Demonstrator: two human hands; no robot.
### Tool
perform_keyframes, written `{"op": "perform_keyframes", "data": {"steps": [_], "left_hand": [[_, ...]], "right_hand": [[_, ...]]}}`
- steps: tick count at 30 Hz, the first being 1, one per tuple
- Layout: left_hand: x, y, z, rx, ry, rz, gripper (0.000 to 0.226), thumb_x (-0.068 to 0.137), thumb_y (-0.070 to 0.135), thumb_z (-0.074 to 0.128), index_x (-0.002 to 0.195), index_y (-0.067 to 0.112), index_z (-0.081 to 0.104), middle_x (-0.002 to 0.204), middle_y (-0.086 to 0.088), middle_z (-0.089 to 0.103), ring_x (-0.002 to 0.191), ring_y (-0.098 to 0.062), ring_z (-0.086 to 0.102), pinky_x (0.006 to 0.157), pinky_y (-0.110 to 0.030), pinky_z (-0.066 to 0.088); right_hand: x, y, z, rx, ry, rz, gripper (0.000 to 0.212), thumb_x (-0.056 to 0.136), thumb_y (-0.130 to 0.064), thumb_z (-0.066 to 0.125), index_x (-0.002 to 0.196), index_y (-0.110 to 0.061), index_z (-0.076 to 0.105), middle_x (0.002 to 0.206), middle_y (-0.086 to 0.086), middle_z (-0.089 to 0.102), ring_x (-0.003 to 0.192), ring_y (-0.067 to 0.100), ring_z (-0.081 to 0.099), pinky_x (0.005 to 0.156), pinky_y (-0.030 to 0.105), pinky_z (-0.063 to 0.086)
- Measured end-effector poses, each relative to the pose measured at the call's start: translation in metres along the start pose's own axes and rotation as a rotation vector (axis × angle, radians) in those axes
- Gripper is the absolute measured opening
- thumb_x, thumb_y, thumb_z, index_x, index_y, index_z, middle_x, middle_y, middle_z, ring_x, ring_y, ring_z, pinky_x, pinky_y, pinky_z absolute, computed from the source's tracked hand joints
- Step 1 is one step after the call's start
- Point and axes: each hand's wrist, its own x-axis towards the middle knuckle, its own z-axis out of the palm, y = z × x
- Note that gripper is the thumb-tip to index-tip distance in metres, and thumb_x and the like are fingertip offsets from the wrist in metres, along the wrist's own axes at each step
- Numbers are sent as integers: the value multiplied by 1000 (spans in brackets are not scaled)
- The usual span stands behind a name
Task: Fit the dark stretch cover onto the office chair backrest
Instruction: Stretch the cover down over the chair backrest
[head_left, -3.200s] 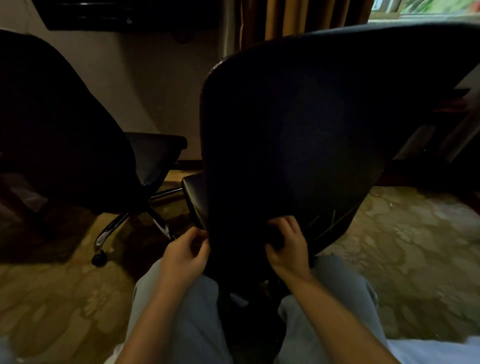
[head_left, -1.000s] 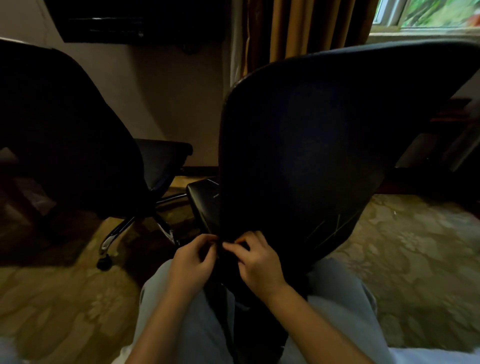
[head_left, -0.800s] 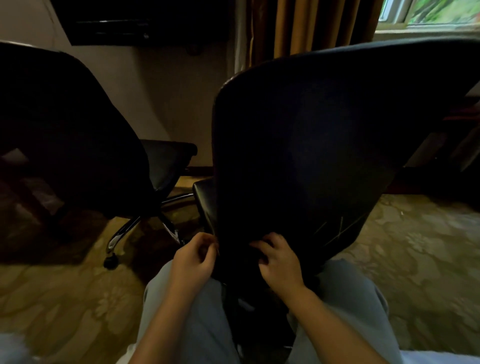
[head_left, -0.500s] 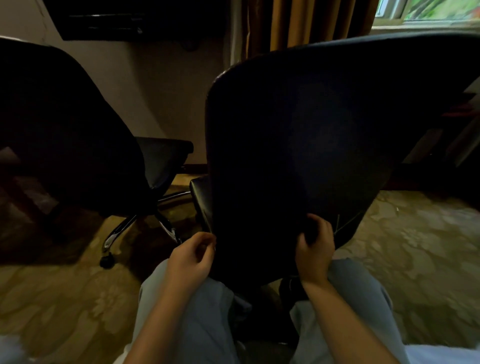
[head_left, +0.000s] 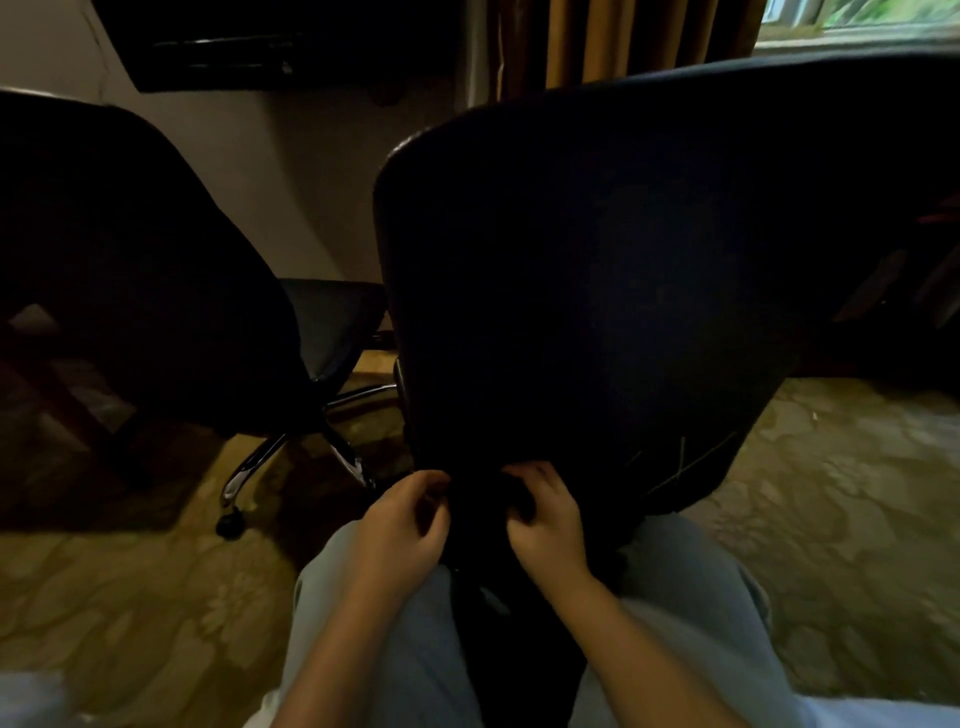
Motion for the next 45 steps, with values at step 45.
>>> {"op": "perform_keyframes", "data": {"steps": [45], "left_hand": [[1,24,4,295,-97,-168,64,95,29,52,151,22,22,151,-1,34,135,-16,37,102,-28,40]], "right_hand": [[9,14,-5,-54,-75,185,45,75,11,58,109,-17,69,110,-10,53,103,6,52,92,4,30]]}}
